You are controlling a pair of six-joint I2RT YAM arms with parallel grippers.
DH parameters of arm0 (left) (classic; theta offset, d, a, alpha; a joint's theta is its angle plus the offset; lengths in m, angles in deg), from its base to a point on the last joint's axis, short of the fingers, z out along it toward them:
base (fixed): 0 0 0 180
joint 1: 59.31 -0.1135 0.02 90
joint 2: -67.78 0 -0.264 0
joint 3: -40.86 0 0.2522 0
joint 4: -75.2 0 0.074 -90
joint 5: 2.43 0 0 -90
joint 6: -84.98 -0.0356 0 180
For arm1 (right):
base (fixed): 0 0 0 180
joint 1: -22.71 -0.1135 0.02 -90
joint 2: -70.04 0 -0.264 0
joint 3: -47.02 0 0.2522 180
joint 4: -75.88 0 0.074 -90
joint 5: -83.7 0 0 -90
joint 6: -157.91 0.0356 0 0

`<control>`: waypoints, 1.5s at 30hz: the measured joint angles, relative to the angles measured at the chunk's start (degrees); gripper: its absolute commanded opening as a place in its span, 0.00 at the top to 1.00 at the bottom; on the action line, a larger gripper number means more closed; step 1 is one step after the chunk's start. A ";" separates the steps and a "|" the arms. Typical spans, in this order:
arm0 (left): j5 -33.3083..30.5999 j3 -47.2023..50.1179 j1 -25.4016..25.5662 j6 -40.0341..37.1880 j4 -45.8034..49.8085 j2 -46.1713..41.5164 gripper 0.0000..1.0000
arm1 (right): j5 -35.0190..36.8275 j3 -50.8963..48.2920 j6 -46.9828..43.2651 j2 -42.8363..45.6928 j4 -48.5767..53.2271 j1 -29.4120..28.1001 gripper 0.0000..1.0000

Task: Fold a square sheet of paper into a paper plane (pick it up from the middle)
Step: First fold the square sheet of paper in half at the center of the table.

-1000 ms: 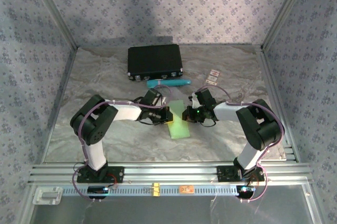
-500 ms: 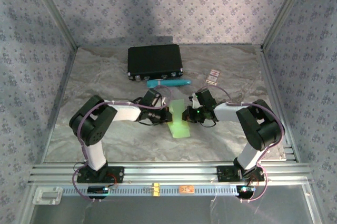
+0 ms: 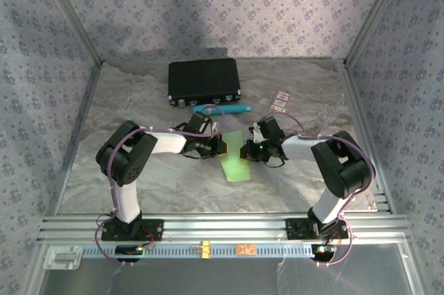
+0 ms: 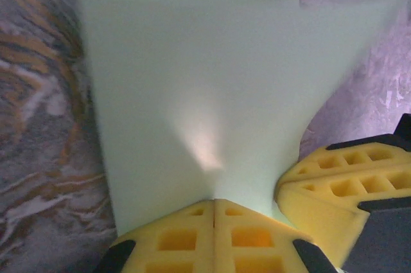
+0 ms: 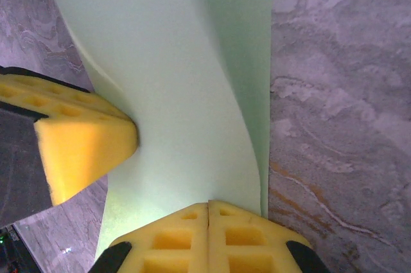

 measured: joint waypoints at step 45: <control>0.63 -11.74 -4.09 -6.56 11.61 4.26 1.00 | 0.42 0.37 -0.02 0.00 0.66 -0.11 1.00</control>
